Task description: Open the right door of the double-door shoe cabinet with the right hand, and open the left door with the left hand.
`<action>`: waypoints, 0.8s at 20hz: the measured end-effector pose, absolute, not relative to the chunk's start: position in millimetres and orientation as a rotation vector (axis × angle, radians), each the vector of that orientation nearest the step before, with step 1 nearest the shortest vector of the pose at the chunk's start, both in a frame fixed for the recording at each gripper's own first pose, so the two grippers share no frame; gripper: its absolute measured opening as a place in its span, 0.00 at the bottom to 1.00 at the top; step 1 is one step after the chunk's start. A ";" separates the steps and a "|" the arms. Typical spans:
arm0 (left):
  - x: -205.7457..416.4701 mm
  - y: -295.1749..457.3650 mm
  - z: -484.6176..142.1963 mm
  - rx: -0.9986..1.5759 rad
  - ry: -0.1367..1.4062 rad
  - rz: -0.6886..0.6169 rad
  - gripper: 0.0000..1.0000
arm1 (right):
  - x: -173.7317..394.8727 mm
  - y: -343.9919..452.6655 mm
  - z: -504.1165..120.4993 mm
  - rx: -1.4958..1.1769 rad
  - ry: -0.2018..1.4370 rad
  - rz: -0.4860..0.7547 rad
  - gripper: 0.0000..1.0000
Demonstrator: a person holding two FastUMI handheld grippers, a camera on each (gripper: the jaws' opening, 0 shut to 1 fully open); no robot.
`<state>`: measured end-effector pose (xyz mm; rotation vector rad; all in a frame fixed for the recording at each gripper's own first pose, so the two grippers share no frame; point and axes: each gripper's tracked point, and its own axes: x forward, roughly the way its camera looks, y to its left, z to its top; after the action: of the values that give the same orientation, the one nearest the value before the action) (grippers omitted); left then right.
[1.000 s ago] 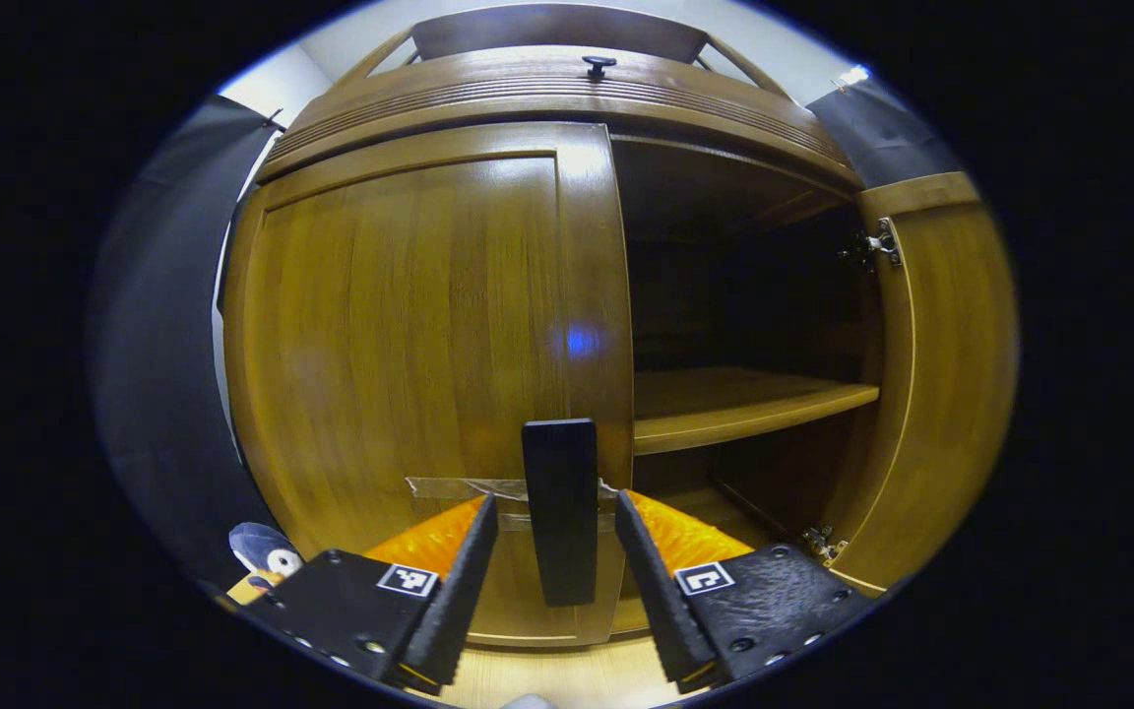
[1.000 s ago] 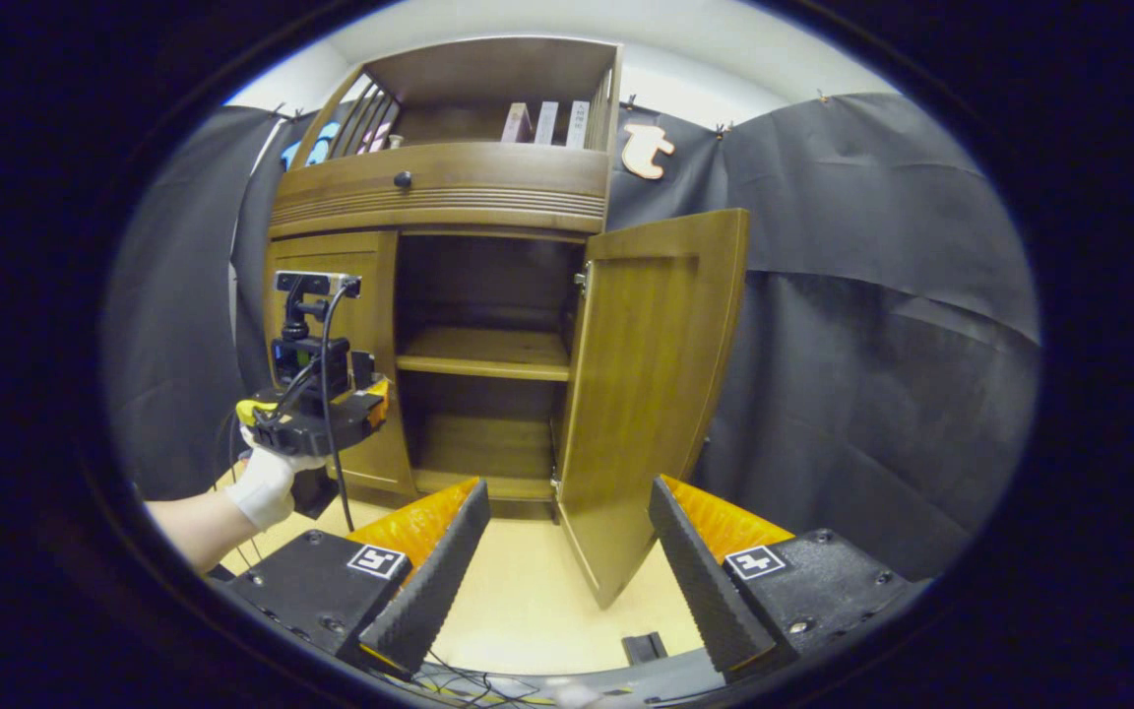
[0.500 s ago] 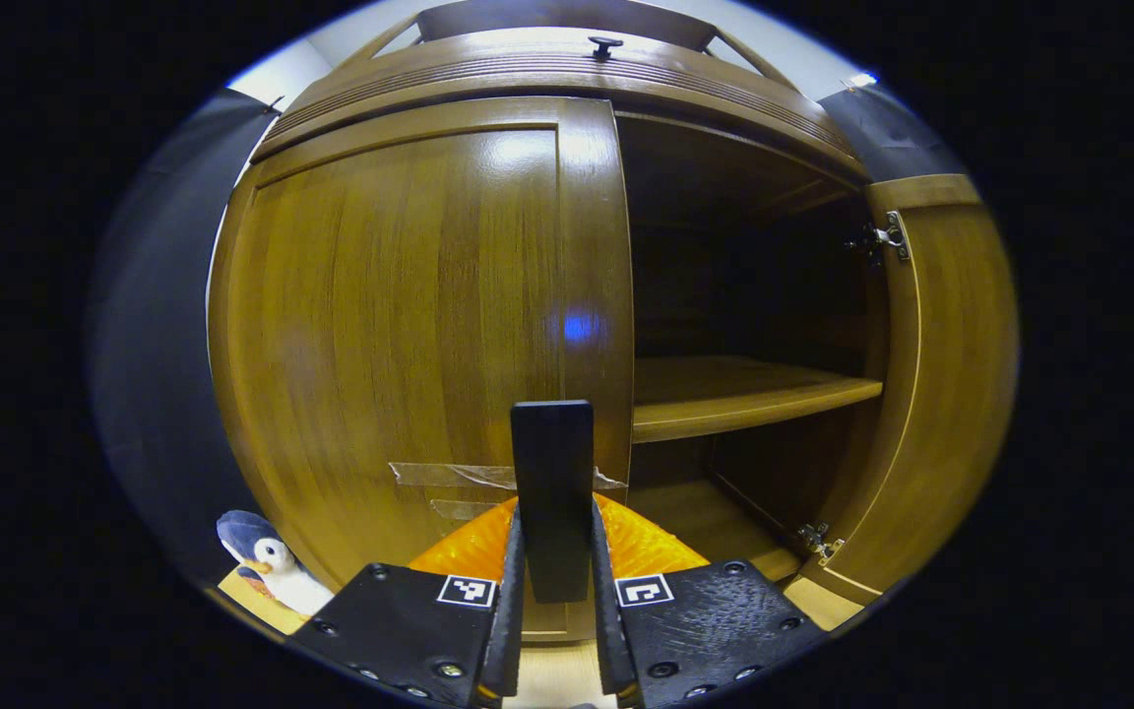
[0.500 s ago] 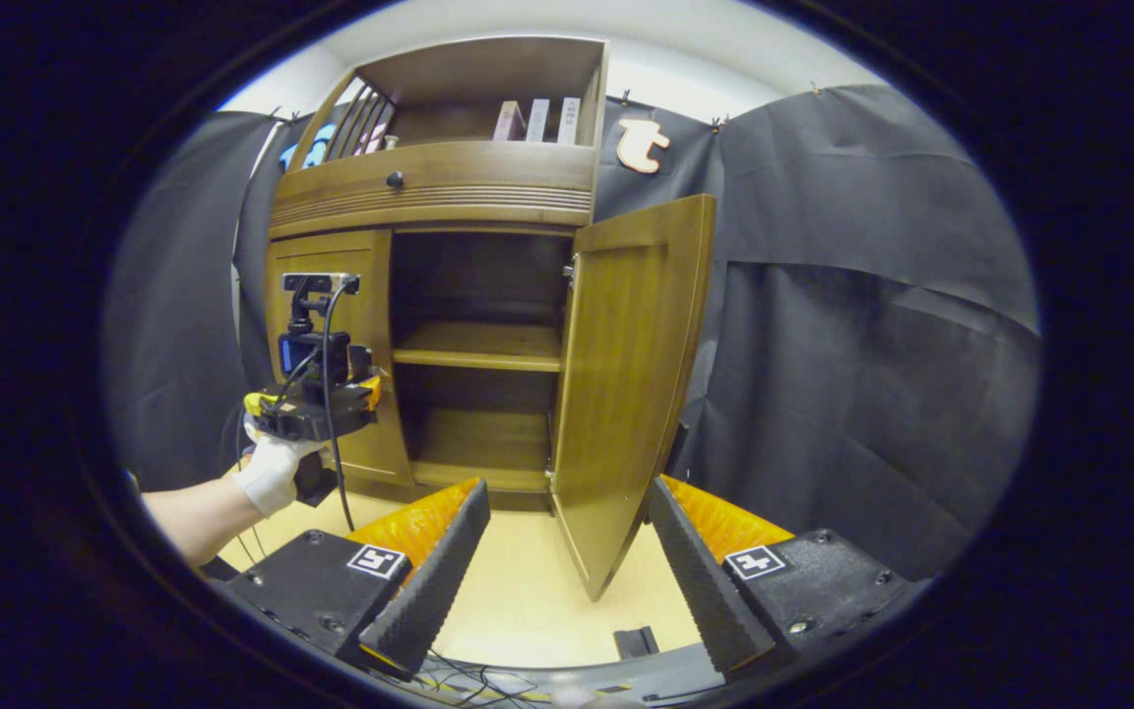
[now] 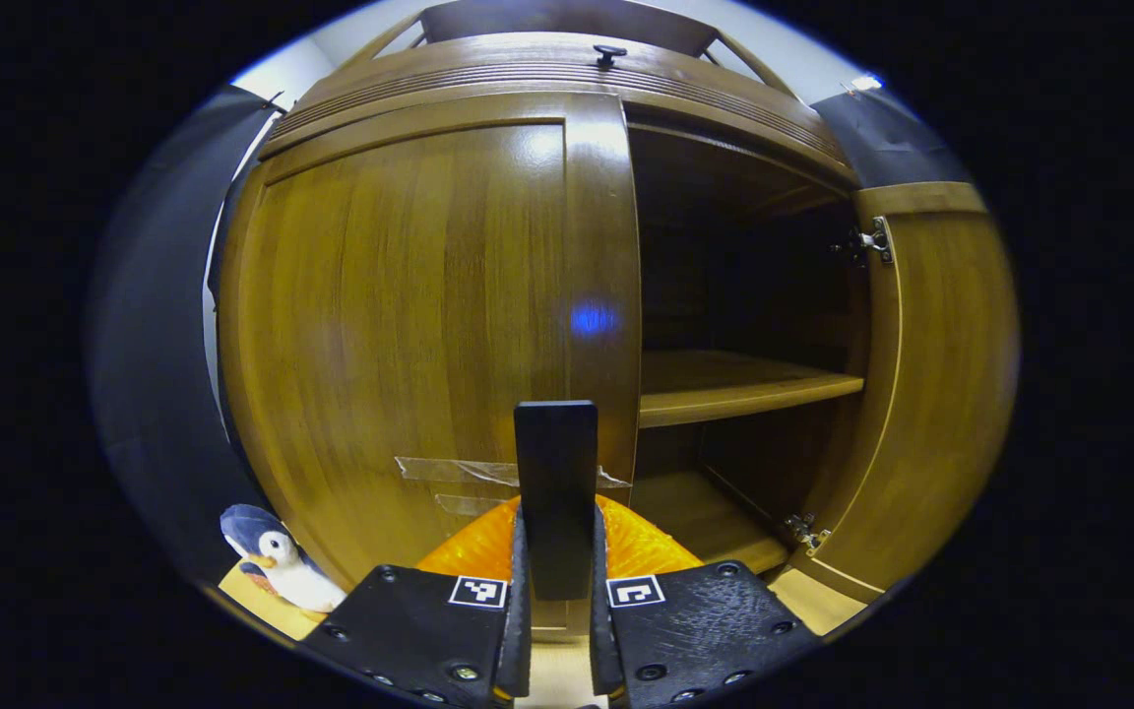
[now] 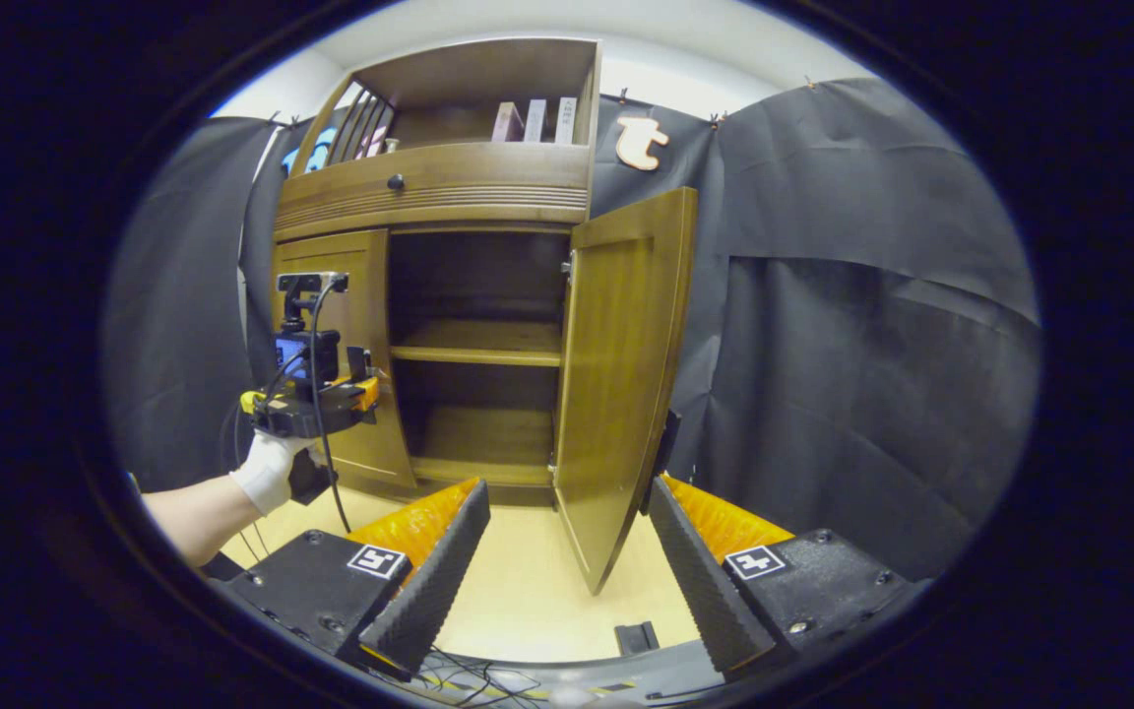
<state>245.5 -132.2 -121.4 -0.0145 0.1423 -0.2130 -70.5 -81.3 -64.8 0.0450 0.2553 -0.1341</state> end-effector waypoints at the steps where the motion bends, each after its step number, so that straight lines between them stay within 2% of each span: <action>1: 241.0 -130.7 -121.4 -0.017 0.140 -0.218 0.31 | -72.0 -82.3 -65.2 0.045 0.255 -0.134 1.00; 2: 236.0 -128.1 -121.8 -0.012 0.140 -0.223 0.23 | -72.6 -81.9 -65.9 0.046 0.257 -0.130 1.00; 5: 217.9 -121.2 -121.6 -0.009 0.133 -0.238 0.23 | -72.6 -79.1 -66.0 0.048 0.258 -0.121 1.00; 6: 211.7 -118.4 -121.8 -0.011 0.132 -0.245 0.31 | -73.6 -78.9 -67.5 0.047 0.259 -0.118 1.00; 7: 206.2 -115.7 -121.4 -0.015 0.129 -0.248 0.23 | -74.5 -77.5 -67.7 0.045 0.261 -0.114 1.00; 16: 171.2 -94.9 -121.9 -0.015 0.115 -0.242 0.23 | -84.6 -62.7 -64.6 0.031 0.251 -0.079 1.00</action>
<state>171.2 -94.9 -121.9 -0.0149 0.1150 -0.2418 -84.6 -62.7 -64.6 0.0306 0.2512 -0.0791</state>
